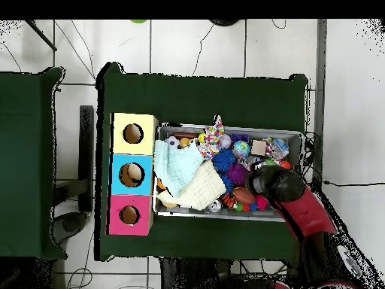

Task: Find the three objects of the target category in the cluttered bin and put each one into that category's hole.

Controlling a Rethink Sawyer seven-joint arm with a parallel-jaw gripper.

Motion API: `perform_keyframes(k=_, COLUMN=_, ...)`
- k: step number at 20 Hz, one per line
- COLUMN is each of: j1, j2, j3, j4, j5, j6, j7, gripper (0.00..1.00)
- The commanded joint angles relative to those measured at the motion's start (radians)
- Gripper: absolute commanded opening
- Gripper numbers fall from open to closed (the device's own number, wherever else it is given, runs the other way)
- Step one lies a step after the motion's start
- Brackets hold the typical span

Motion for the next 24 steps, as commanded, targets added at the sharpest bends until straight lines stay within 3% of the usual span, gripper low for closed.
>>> perform_keyframes(k=1, j1=-0.056, j2=0.074, j3=0.121, j4=0.049, j5=0.056, j6=-0.131, j7=0.210, gripper=1.00)
perform_keyframes(k=17, j1=0.032, j2=-0.021, j3=0.017, j4=0.028, j5=0.074, j6=0.094, j7=0.230, gripper=1.00)
perform_keyframes(k=24, j1=0.063, j2=-0.070, j3=-0.003, j4=0.048, j5=0.079, j6=0.128, j7=0.241, gripper=1.00)
